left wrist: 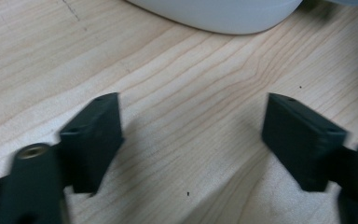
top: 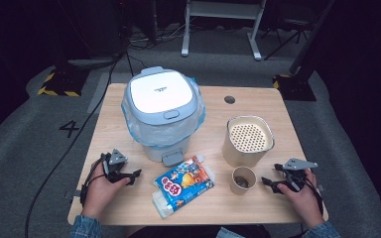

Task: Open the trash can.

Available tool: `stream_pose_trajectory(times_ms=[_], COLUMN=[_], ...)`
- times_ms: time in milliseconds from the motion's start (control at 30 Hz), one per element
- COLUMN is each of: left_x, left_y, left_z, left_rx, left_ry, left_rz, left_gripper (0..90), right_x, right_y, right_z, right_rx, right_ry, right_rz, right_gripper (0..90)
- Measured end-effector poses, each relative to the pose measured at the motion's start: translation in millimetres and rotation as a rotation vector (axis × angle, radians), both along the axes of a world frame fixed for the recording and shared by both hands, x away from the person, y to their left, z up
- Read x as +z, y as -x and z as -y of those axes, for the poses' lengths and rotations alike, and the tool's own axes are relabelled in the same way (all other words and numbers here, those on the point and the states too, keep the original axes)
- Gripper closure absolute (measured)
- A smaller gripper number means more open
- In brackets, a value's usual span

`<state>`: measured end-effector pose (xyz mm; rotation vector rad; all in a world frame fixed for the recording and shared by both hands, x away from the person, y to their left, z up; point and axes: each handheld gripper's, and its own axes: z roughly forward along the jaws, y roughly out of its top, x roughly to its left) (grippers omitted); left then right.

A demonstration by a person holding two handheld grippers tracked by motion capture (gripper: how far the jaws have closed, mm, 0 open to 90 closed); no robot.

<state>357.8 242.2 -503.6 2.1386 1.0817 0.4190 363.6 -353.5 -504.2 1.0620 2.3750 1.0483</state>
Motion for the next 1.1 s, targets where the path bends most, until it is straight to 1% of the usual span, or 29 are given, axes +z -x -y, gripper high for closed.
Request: stream_pose_trajectory(times_ms=[33, 67, 100, 133, 200, 233, 300, 333, 400, 433, 467, 500, 533, 567, 600, 633, 667, 767, 867, 900, 933, 967, 1033, 1067, 1100], left_x=[0.3, 0.3, 3.1, 4.8, 6.4, 11.3, 17.1, 21.1, 27.2, 30.3, 30.3, 36.0, 36.0, 42.0, 45.1, 48.1, 51.5, 63.0, 76.6, 81.2, 81.2, 90.8, 100.8, 105.8, 110.6], left_y=[0.0, 0.0, 0.8, 1.6, 2.3, 4.6, 6.3, 7.5, 10.2, 11.3, 11.3, 13.1, 13.1, 13.8, 14.1, 14.0, 14.3, 14.8, 15.3, 15.9, 15.9, 16.2, 16.6, 16.3, 16.6], left_z=[-0.7, -0.7, -2.5, -2.8, -2.7, -2.4, -2.9, -3.0, -2.9, -3.1, -3.1, -2.6, -2.6, -1.5, -0.8, -0.2, 0.3, 1.3, 1.1, 1.4, 1.4, 1.1, 0.8, 0.6, 0.8], left_rx=[-0.003, -0.003, -0.010, -0.016, -0.026, -0.045, -0.063, -0.072, -0.083, -0.088, -0.088, -0.095, -0.095, -0.119, -0.128, -0.133, -0.136, -0.157, -0.174, -0.171, -0.171, -0.183, -0.200, -0.209, -0.215], left_ry=[0.012, 0.012, 0.049, 0.055, 0.062, 0.081, 0.105, 0.121, 0.129, 0.136, 0.136, 0.152, 0.152, 0.147, 0.152, 0.158, 0.167, 0.181, 0.191, 0.199, 0.199, 0.213, 0.220, 0.218, 0.225], left_rz=[-0.003, -0.003, -0.030, -0.039, -0.039, -0.048, -0.055, -0.050, -0.036, -0.037, -0.037, -0.034, -0.034, -0.045, -0.044, -0.036, -0.038, -0.020, 0.019, 0.027, 0.027, 0.038, 0.052, 0.070, 0.079], left_gripper=[29.2, 32.6, 37.5, 40.9, 43.7, 46.3, 51.3, 53.6, 57.1, 59.0, 59.8, 60.7, 60.9, 60.9, 60.4, 57.1, 56.3, 59.6, 61.4, 62.4, 63.1, 65.9, 68.8, 69.7, 70.1], right_x=[0.0, 0.0, 0.0, 0.0, 0.0, 0.0, 0.0, 0.0, 0.0, 0.0, 0.0, 0.0, 0.0, 0.0, 0.0, 0.0, 0.0, -0.1, -0.1, -0.1, -0.1, -0.1, -0.1, -0.1, 0.0], right_y=[0.0, 0.0, 0.0, 0.1, 0.1, 0.0, 0.0, 0.0, 0.0, 0.0, 0.0, 0.1, 0.1, 0.1, 0.0, 0.0, 0.0, 0.0, 0.0, 0.0, 0.0, 0.2, 0.5, 0.4, 0.4], right_z=[0.0, 0.0, 0.0, 0.0, 0.0, 0.0, 0.0, 0.0, 0.0, 0.0, 0.0, 0.0, 0.0, -0.1, 0.0, 0.1, 0.1, 0.0, 0.0, 0.0, 0.0, -0.1, -0.4, -0.4, -0.4], right_rx=[0.000, 0.000, 0.000, 0.000, 0.000, 0.000, 0.000, 0.000, 0.000, 0.000, 0.000, 0.000, 0.000, 0.000, 0.001, 0.002, 0.002, 0.002, 0.002, 0.002, 0.002, 0.000, -0.001, -0.001, -0.001], right_ry=[0.000, 0.000, 0.000, 0.001, 0.001, 0.002, 0.001, 0.001, 0.001, 0.001, 0.001, 0.001, 0.001, 0.001, 0.003, 0.003, 0.003, 0.003, 0.003, 0.003, 0.003, 0.005, 0.006, 0.006, 0.006], right_rz=[0.000, 0.000, 0.000, 0.000, 0.001, 0.001, 0.001, 0.001, 0.001, 0.001, 0.001, 0.001, 0.001, 0.001, 0.002, 0.002, 0.002, 0.002, 0.002, 0.002, 0.002, 0.005, 0.007, 0.007, 0.007], right_gripper=[17.6, 17.6, 17.6, 17.6, 17.6, 17.6, 17.6, 17.6, 17.6, 17.6, 17.6, 17.6, 17.6, 17.6, 17.6, 17.6, 17.6, 17.6, 17.6, 17.6, 17.6, 17.7, 17.7, 17.7, 17.7])
